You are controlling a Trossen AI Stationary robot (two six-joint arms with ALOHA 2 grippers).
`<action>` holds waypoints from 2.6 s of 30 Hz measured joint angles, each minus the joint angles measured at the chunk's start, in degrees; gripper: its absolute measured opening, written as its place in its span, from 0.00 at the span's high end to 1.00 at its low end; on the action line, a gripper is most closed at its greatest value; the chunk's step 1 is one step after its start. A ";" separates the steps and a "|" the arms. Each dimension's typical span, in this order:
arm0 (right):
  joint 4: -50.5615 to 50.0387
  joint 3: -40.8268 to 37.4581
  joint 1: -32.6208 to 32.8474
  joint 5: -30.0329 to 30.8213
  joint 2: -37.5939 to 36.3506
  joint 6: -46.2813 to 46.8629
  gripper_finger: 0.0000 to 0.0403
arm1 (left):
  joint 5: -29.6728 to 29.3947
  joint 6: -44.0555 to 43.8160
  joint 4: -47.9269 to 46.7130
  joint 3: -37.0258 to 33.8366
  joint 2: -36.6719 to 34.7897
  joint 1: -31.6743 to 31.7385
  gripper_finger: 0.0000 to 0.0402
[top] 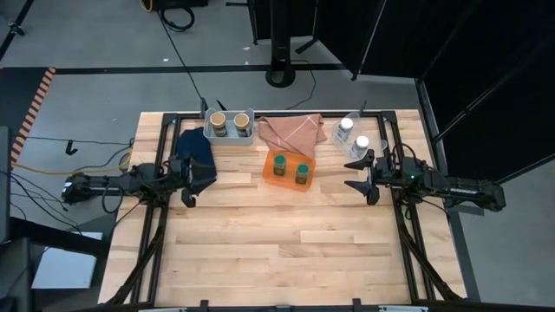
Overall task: Sort spices by type
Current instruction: Return to Home Position
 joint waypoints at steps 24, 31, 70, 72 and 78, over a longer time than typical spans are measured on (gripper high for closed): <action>0.02 0.00 0.00 0.00 0.00 0.03 0.22 | -0.02 0.02 0.00 0.00 0.00 0.00 0.44; 0.02 0.00 0.00 0.00 0.00 0.02 0.23 | -0.02 0.00 0.00 0.00 0.00 0.00 0.44; 0.02 0.00 0.00 0.00 -0.01 0.04 0.22 | -0.02 0.00 0.02 0.00 -0.01 0.00 0.44; 0.02 0.00 0.00 0.00 -0.02 0.04 0.22 | -0.02 0.02 0.02 0.00 -0.02 0.00 0.44; 0.02 0.00 0.00 0.00 -0.01 0.04 0.23 | -0.02 0.00 0.00 0.00 -0.02 0.00 0.44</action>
